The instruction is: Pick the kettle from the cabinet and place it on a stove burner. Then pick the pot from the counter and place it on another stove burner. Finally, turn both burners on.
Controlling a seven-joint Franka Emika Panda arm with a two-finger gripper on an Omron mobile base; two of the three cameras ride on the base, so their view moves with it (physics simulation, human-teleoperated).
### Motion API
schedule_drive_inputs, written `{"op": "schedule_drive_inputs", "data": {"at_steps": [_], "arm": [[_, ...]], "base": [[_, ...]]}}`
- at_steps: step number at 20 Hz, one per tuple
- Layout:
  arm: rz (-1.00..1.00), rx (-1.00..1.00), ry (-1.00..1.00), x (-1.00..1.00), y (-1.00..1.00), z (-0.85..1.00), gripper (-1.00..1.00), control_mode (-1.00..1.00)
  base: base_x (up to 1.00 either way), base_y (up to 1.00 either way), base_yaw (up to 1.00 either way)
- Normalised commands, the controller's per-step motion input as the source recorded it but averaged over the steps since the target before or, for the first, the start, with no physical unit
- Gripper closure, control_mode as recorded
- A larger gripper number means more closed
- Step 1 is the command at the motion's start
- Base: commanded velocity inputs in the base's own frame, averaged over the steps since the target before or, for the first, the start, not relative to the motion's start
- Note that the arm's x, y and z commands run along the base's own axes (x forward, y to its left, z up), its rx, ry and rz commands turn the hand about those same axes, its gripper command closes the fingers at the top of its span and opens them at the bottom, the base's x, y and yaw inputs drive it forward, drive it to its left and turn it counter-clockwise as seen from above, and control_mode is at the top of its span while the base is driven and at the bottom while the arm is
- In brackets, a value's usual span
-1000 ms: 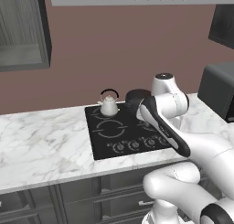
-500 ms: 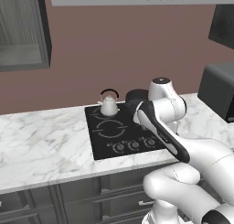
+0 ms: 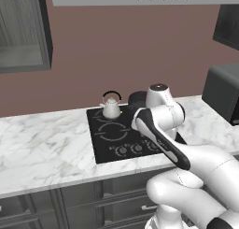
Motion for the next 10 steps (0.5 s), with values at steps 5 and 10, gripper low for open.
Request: {"op": "schedule_drive_inputs", "data": {"at_steps": [5,10], "arm": [[-0.01,0.0,0.02,0.0,0.01,-0.16,-1.0,-1.0],[0.0,0.0,0.01,0.0,-0.02,-0.15,-1.0,-1.0]], "base": [[0.0,0.0,0.0],[0.0,0.0,0.0]]}}
